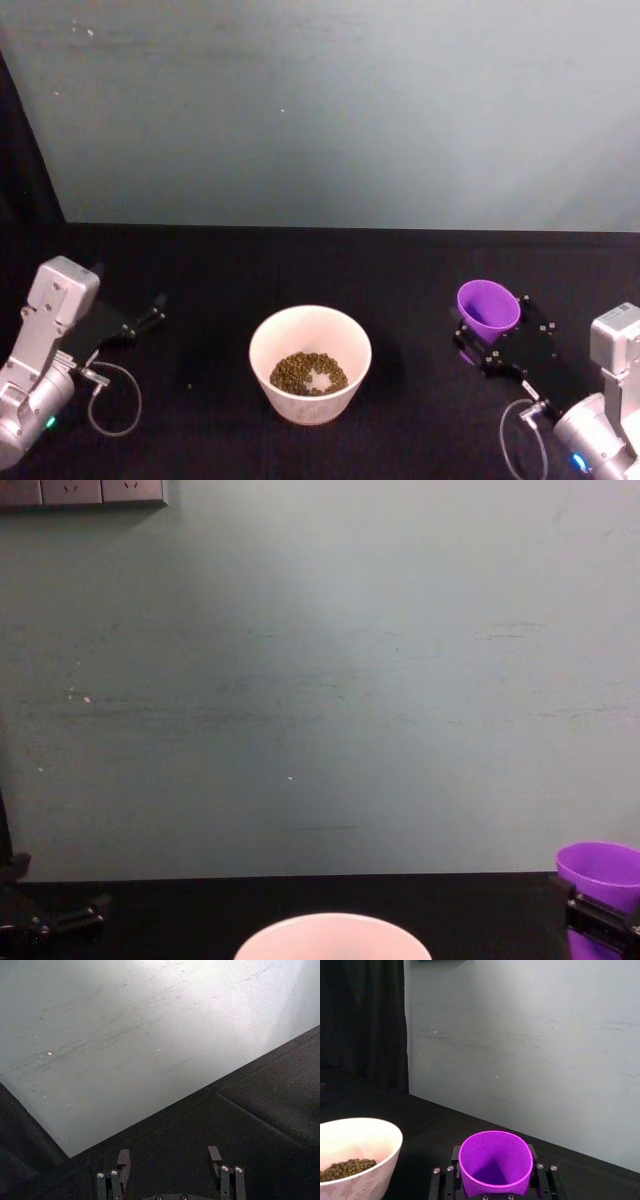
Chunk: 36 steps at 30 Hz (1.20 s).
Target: Pick up the cup and pour the mung beans from the cup into the bowl.
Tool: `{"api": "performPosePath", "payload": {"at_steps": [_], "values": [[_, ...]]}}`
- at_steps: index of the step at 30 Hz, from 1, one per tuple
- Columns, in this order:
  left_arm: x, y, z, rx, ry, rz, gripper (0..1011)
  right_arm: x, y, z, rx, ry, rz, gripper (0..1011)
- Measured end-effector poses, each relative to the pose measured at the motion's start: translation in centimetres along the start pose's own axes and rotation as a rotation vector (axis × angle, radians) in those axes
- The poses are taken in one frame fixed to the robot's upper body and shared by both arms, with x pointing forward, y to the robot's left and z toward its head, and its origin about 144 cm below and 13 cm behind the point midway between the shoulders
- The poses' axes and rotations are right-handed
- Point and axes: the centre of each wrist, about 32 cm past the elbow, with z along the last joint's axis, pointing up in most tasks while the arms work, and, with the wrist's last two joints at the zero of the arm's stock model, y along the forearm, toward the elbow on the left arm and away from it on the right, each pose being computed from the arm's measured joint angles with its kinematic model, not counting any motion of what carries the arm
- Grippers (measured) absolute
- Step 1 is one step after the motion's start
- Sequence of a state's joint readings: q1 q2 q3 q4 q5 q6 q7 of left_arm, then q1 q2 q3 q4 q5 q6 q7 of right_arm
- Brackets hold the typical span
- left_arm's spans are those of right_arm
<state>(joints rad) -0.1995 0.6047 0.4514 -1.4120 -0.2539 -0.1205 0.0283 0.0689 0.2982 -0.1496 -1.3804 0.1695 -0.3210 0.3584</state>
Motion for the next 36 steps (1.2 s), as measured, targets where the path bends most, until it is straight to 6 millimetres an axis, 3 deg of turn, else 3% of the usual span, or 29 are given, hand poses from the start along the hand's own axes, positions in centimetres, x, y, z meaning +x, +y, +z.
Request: {"api": "performPosePath", "payload": {"at_steps": [18, 36], "values": [[0.0, 0.0, 0.0, 0.000, 0.000, 0.000, 1000, 0.2, 0.2, -1.9, 0.000, 0.125, 0.059, 738], [0.0, 0.0, 0.0, 0.000, 0.000, 0.000, 1000, 0.2, 0.8, -2.5, -0.015, 0.162, 0.131, 739]]}}
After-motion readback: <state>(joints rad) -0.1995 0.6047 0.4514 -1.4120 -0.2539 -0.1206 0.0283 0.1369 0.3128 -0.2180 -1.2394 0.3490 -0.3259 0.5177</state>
